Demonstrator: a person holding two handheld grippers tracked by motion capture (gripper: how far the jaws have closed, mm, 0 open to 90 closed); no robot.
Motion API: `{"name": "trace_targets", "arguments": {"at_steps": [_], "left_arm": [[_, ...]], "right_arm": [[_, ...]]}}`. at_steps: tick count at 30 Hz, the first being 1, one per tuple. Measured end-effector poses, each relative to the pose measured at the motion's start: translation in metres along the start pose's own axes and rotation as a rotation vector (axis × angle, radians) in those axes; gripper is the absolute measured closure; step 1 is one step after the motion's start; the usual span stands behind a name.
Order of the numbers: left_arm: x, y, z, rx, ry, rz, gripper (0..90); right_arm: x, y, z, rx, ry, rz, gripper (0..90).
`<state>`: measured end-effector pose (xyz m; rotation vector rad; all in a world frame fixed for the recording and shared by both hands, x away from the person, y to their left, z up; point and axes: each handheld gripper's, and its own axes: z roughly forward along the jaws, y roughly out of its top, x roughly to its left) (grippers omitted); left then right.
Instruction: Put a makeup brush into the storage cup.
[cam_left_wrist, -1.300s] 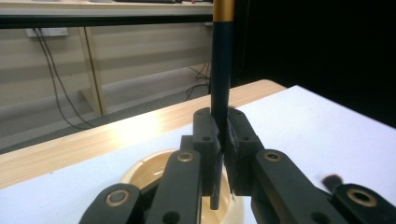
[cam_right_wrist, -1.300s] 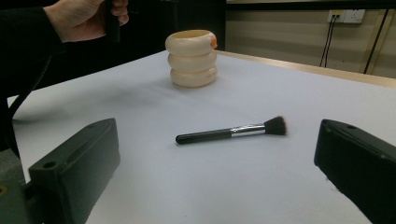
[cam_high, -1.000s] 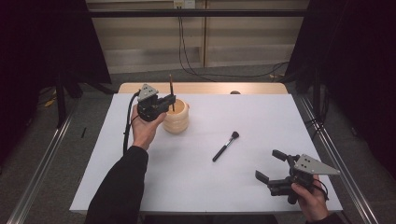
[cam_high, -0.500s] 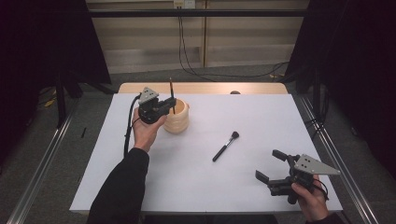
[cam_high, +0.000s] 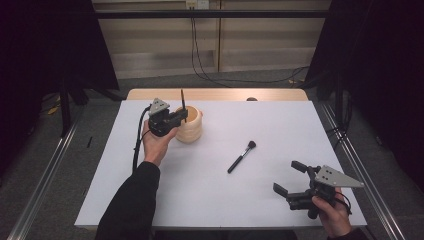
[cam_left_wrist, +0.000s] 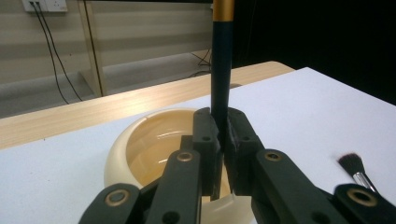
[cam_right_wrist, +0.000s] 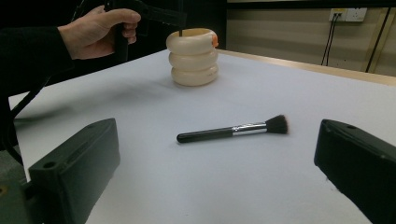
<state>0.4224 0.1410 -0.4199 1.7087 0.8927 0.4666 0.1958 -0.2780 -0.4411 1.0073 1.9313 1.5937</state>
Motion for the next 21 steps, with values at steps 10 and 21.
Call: {"name": "trace_targets", "arguments": {"at_steps": [10,21], "left_arm": [[0.0010,-0.0028,0.0009,0.008,-0.017,-0.009,82.7],[-0.0011,-0.0008,-0.0027,-0.020,-0.006,0.000,72.1]], "right_arm": [[-0.0002,-0.0002,0.0002,-0.001,-0.003,0.003,0.0],[0.0005,-0.0004,0.0009,0.002,0.003,0.004,0.0]]}}
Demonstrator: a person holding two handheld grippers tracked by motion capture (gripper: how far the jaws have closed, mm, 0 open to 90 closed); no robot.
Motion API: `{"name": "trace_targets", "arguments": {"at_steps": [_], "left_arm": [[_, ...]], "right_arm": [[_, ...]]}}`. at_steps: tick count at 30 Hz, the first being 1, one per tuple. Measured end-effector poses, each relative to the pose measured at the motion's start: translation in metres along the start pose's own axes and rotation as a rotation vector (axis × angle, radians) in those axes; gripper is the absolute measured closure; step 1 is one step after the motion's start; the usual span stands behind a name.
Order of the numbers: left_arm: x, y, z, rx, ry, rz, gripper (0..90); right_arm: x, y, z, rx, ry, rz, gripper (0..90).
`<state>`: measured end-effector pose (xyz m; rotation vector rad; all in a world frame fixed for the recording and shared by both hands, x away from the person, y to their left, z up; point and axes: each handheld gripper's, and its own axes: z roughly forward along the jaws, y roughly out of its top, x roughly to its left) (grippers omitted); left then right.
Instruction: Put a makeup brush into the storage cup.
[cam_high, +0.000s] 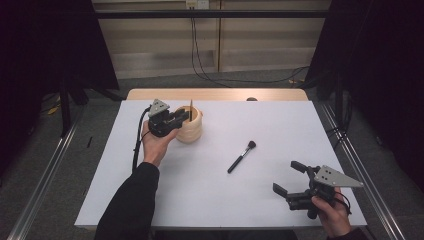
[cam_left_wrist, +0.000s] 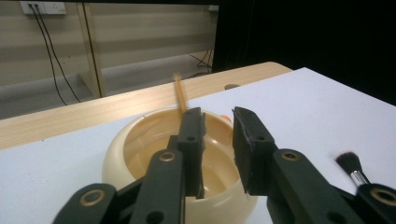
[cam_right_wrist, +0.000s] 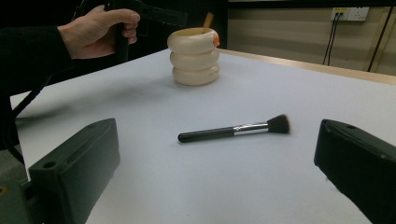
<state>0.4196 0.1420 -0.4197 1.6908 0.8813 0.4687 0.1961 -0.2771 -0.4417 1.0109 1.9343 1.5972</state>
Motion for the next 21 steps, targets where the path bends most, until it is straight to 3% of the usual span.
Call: {"name": "trace_targets", "arguments": {"at_steps": [8,21], "left_arm": [[-0.002,0.004,-0.006,-0.035,0.007,0.005,55.8],[-0.008,0.006,-0.019,-0.003,0.020,-0.022,15.4]], "right_arm": [[0.000,0.000,-0.001,-0.005,-0.004,0.001,0.0],[-0.002,0.000,-0.001,-0.004,-0.008,0.007,0.0]]}}
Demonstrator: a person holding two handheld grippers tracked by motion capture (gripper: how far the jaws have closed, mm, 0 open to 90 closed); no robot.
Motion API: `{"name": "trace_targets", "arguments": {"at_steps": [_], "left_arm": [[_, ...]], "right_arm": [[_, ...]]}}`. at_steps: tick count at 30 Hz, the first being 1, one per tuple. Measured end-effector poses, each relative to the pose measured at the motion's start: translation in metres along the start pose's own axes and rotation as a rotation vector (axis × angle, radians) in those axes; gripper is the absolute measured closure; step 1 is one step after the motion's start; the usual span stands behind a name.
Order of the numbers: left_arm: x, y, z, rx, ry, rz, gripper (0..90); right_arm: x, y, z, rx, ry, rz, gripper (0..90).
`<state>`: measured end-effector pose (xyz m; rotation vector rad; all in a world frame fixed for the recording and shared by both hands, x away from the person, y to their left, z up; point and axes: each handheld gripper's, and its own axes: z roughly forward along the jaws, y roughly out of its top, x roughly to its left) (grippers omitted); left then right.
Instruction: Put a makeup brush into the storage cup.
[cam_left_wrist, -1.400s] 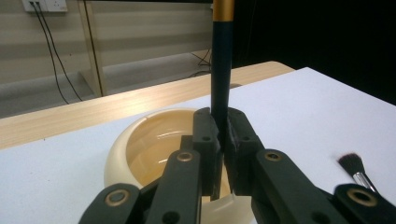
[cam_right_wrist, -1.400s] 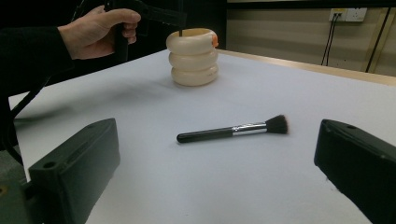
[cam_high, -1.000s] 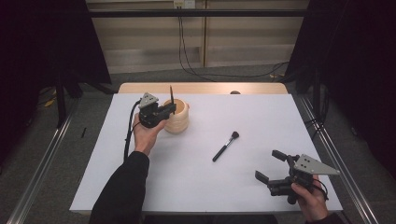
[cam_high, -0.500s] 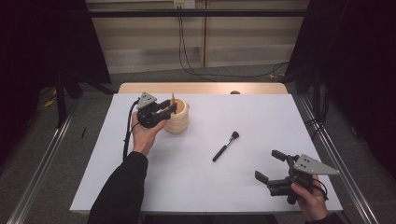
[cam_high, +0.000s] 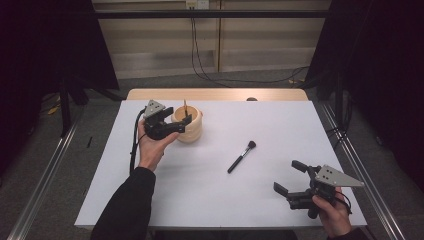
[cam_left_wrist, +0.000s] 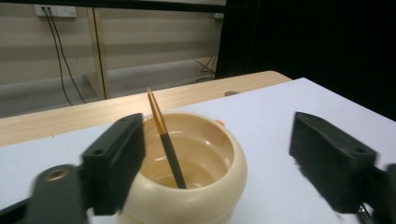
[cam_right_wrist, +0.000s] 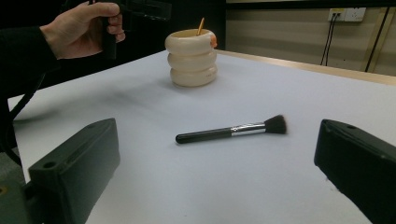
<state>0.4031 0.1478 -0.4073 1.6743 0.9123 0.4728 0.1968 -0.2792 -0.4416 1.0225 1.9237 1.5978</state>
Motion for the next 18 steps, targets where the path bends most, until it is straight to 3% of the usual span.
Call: {"name": "trace_targets", "arguments": {"at_steps": [2,5,8,18], "left_arm": [[-0.001,0.000,-0.002,0.005,0.006,0.006,12.0],[-0.002,-0.002,-0.006,-0.004,-0.018,0.000,9.0],[-0.004,-0.002,-0.011,0.001,-0.030,0.028,4.8],[-0.015,-0.007,-0.028,-0.012,-0.045,0.044,4.3]], "right_arm": [[-0.001,0.000,0.000,-0.001,0.000,0.002,0.0],[-0.001,-0.001,0.000,-0.002,-0.010,0.001,0.0],[-0.002,-0.001,0.001,-0.001,-0.009,-0.002,0.0],[-0.002,-0.001,0.000,0.001,-0.007,-0.004,0.0]]}}
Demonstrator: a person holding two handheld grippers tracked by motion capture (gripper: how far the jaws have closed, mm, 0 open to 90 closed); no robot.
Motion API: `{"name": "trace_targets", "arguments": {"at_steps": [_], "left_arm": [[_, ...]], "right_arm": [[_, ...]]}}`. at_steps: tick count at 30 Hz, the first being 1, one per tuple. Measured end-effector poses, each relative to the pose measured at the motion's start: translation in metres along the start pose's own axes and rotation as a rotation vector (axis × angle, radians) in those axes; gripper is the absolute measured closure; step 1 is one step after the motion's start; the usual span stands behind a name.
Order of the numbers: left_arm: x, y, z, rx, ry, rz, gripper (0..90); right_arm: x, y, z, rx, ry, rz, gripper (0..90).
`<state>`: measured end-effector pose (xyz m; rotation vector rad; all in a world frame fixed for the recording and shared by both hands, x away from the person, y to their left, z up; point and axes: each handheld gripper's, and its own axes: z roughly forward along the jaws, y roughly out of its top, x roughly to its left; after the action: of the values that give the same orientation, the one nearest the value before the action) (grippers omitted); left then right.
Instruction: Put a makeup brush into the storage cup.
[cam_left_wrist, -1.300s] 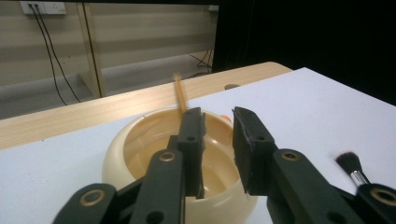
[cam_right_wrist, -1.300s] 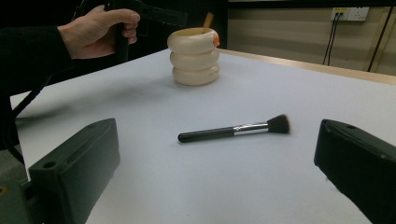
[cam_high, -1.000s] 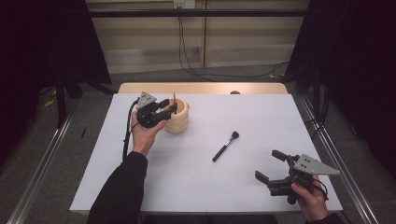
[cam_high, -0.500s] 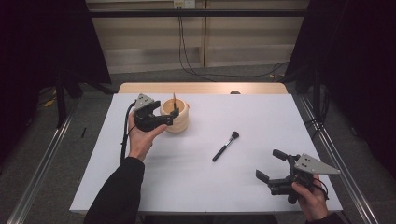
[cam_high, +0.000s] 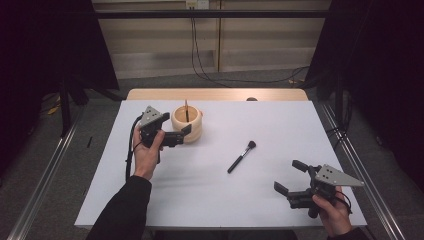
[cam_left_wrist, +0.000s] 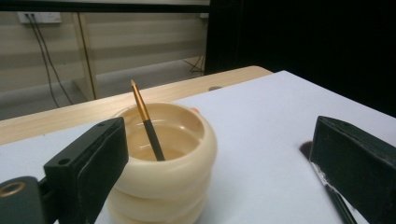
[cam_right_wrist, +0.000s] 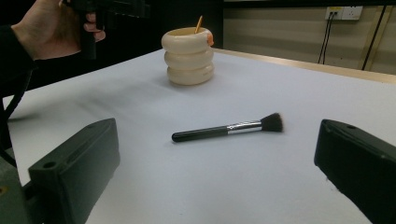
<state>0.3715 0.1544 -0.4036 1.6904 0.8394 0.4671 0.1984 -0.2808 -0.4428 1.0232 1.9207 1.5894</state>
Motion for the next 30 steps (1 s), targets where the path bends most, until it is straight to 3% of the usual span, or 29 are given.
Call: {"name": "trace_targets", "arguments": {"at_steps": [6,12,14,19,22,24,25,30], "left_arm": [[-0.004,-0.003,-0.013,-0.022,-0.013,-0.014,4.3],[-0.008,-0.006,-0.028,-0.015,0.013,0.021,4.0],[-0.009,-0.009,-0.033,-0.025,0.014,0.006,4.0],[-0.013,-0.012,-0.045,-0.024,0.020,0.023,4.0],[-0.016,-0.014,-0.051,-0.046,0.041,-0.004,2.0],[-0.016,-0.016,-0.056,-0.054,0.010,-0.011,2.0],[-0.017,-0.017,-0.058,-0.057,0.019,0.006,2.0],[-0.024,-0.021,-0.069,-0.069,0.001,0.008,2.2]], "right_arm": [[0.000,0.000,0.000,0.002,-0.001,0.001,0.0],[0.000,0.000,0.000,0.001,-0.003,-0.001,0.0],[0.000,0.000,0.000,0.001,0.000,0.004,0.0],[0.000,0.000,0.000,0.000,-0.006,0.005,0.0],[-0.001,0.000,-0.001,0.002,-0.006,0.002,0.0],[-0.001,0.000,-0.001,0.002,-0.007,0.001,0.0],[-0.001,0.000,-0.001,0.000,-0.007,-0.001,0.0],[-0.001,0.001,-0.001,-0.002,-0.011,0.009,0.0]]}}
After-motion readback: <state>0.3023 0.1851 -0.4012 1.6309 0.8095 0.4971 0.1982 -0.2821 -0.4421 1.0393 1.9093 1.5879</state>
